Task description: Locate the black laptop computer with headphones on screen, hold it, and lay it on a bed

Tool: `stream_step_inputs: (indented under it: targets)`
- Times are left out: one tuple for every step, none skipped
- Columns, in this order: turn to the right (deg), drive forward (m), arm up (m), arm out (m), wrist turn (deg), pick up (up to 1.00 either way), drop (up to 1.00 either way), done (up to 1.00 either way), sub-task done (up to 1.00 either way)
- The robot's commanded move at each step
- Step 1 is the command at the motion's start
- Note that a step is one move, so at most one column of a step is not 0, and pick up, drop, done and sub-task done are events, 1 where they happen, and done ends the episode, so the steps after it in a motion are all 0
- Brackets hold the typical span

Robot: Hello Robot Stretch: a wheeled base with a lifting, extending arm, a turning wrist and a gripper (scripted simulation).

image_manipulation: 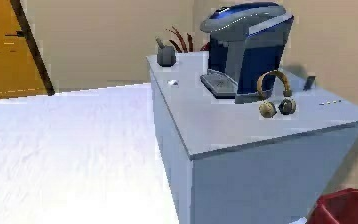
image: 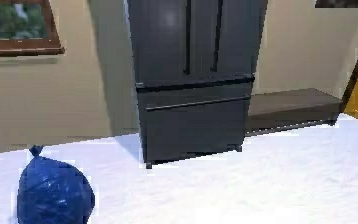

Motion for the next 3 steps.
stream_step_inputs:
  targets:
    - [-45.0,0.00,0.00,0.00,0.0,0.00,0.00,0.00,0.00]
    - [-39.0,0.00,0.00,0.00,0.0,0.00,0.00,0.00,0.00]
    - [0.0,1.00,0.00,0.00,0.0,0.00,0.00,0.00,0.00]
